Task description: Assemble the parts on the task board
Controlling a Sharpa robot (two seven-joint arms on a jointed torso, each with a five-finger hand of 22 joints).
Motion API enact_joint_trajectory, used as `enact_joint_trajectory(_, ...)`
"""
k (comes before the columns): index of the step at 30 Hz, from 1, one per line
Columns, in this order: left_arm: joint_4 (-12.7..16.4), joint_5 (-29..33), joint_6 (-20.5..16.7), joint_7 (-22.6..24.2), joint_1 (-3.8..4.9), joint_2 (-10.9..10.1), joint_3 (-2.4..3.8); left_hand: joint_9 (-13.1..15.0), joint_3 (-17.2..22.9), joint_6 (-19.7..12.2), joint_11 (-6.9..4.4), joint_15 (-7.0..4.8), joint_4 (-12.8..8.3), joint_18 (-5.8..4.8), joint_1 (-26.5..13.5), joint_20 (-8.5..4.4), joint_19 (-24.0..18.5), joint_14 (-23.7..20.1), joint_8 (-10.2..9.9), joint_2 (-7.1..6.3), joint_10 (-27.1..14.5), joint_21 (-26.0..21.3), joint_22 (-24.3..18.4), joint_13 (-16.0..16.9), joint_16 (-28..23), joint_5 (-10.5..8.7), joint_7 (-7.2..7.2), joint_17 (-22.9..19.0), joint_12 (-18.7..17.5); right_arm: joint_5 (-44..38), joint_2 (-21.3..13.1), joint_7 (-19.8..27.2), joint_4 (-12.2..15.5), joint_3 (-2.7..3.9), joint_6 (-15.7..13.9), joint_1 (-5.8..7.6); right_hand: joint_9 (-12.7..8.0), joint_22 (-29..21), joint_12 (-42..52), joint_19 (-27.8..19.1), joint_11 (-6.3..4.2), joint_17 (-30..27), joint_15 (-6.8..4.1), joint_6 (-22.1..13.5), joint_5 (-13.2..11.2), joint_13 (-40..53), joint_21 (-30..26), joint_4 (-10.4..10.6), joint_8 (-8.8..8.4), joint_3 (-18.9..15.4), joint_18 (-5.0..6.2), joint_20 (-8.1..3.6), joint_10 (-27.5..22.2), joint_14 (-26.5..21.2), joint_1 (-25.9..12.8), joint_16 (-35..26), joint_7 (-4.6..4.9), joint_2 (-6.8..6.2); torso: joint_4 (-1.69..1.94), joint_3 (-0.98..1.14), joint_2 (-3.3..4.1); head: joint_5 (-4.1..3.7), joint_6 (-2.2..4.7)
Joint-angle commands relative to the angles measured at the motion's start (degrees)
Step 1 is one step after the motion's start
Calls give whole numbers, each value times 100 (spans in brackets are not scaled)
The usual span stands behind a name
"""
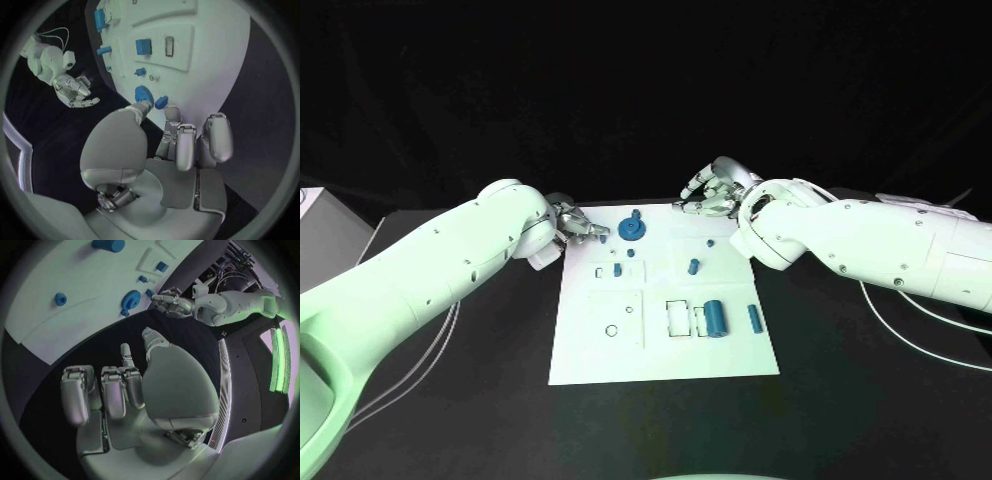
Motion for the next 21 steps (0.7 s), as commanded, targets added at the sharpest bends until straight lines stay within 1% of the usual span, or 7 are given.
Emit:
enact_joint_trajectory(1, 11, 51, 30, 86, 16, 20, 1, -10, 33, 10, -15, 20, 1, 25, 44, -2, 24, 469, 27, -7, -23, 33, 5, 2, 31, 22, -13, 1156, 30, -55, 4, 41, 7, 3, 15, 2, 6, 1232, -16, 427, 0, 1405, -28, -43, 20, 1306, -31, 7, 34, -24, 19, -35, 391, 572, -54, -1, 5, -1, -2, 1, 2, -7, 6)
enact_joint_trajectory(4, 8, 53, 29, 88, 18, 21, 1, -11, 33, 12, -16, 19, 2, 25, 48, -2, 25, 470, 29, -5, -20, 34, 7, 6, 32, 20, -14, 1157, 33, -55, 3, 41, 7, 3, 15, 2, 6, 1232, -16, 427, 0, 1405, -28, -43, 20, 1306, -31, 7, 34, -24, 19, -35, 391, 572, -54, -1, 5, -1, -2, 0, 0, -14, 5)
enact_joint_trajectory(6, 4, 56, 31, 90, 19, 22, 1, -11, 35, 14, -17, 19, 3, 24, 51, -2, 26, 471, 31, -2, -21, 35, 9, 3, 33, 20, -14, 1159, 32, -55, 3, 40, 7, 4, 16, 2, 6, 1232, -16, 427, 0, 1405, -28, -43, 20, 1306, -31, 7, 34, -24, 19, -35, 391, 572, -54, -1, 5, -1, -3, 4, 4, -13, 6)
enact_joint_trajectory(11, -11, 68, 43, 93, 21, 32, 0, -27, 106, 32, -35, 4, -4, 20, 181, -11, 39, 475, 55, 106, -3, 49, 33, 2, 40, 24, -34, 1170, 42, -55, 2, 38, 10, 4, 18, 3, 6, 1232, -16, 427, 0, 1405, -28, -43, 20, 1306, -31, 7, 34, -24, 19, -35, 391, 572, -54, -1, 5, -1, -1, 7, 5, -29, 7)
enact_joint_trajectory(16, -24, 73, 63, 93, 22, 40, -3, -38, 165, 44, -50, -8, -18, 14, 302, -20, 54, 480, 75, 170, 8, 64, 59, 1, 48, 23, -49, 1182, 47, -55, 2, 32, 10, 5, 28, 5, 20, 1234, -14, 429, -2, 1405, -30, -45, 22, 1307, -29, 6, 40, -20, 18, -36, 393, 573, -52, -1, 3, 1, -3, 8, 5, -32, -3)
enact_joint_trajectory(21, -30, 74, 77, 92, 22, 41, -6, -40, 203, 57, -60, -17, -28, 12, 385, -25, 59, 484, 95, 203, 17, 69, 69, 2, 53, 25, -61, 1190, 52, -55, 2, 30, 8, 5, 32, 6, 20, 1234, -14, 429, -2, 1405, -30, -45, 22, 1307, -29, 6, 40, -20, 18, -36, 393, 573, -52, -1, 3, 1, 3, 8, 1, -41, -10)
